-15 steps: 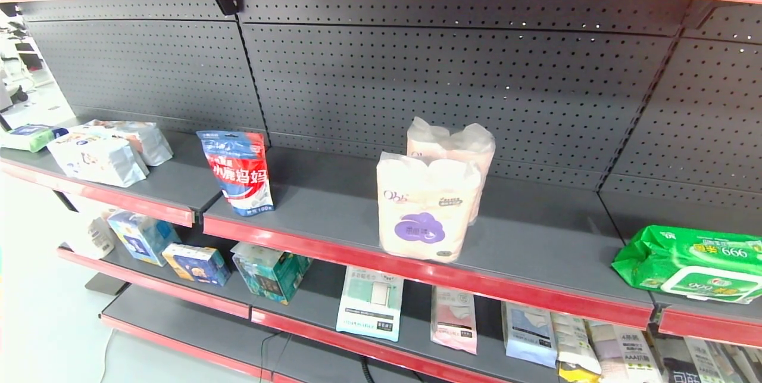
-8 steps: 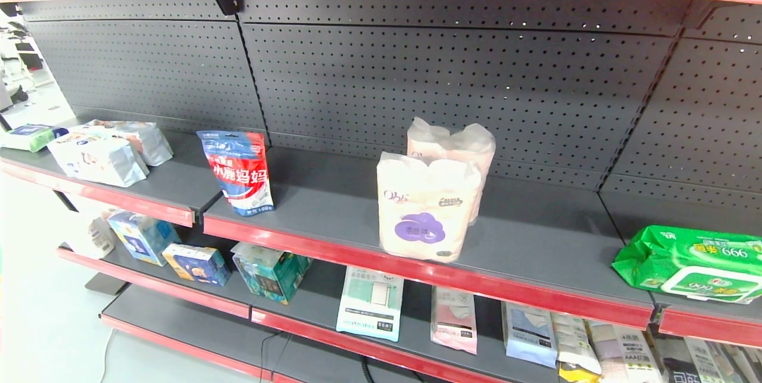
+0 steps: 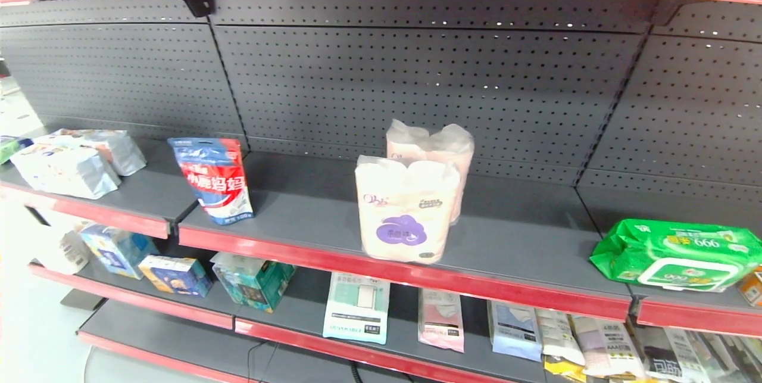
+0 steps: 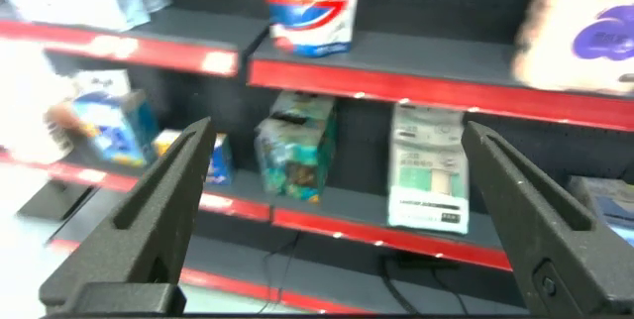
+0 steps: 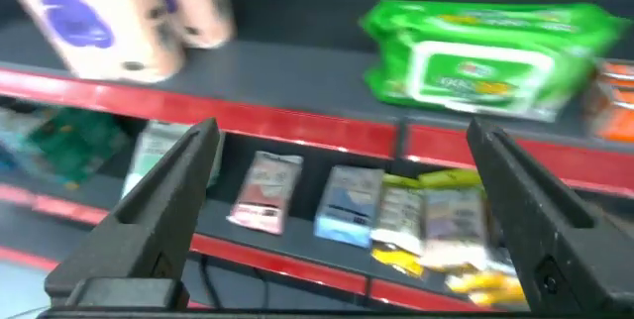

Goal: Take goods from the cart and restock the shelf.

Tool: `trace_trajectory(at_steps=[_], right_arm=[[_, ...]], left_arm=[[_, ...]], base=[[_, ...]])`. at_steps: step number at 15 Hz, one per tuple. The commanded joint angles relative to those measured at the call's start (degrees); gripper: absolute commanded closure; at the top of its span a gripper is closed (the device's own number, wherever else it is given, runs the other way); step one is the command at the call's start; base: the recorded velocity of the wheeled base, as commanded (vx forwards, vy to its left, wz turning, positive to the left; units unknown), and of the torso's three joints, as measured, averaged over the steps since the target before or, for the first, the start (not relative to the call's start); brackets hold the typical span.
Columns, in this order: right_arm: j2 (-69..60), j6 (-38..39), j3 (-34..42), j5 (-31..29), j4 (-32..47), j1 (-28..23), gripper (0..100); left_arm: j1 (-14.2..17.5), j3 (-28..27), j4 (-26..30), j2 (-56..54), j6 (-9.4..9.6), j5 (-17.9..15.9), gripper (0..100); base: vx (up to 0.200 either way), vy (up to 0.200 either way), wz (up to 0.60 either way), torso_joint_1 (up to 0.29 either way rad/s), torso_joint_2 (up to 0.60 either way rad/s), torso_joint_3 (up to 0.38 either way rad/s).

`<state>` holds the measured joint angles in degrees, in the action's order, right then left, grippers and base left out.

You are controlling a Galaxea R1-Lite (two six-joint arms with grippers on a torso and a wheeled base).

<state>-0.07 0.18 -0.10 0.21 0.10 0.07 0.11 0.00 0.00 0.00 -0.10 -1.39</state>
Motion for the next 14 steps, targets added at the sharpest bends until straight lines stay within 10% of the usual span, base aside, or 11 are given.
trace_trajectory(at_steps=[1,11,14], right_arm=[[0.1,0.0,0.0,0.1,0.0,0.0,0],[0.1,-0.4,0.0,0.1,0.1,0.0,0],[0.1,-0.4,0.0,0.1,0.0,0.0,0]], left_arm=[[0.1,0.0,0.0,0.0,0.01,0.0,0],[0.1,0.0,-0.1,0.0,0.36,0.2,0],[-0.8,-9.0,0.2,5.8,-3.59,3.1,0]], base=[[0.000,0.000,-0.60,0.017,0.00,0.002],[0.000,0.000,-0.30,0.002,0.00,0.000],[0.000,0.000,0.00,0.000,0.00,0.000]])
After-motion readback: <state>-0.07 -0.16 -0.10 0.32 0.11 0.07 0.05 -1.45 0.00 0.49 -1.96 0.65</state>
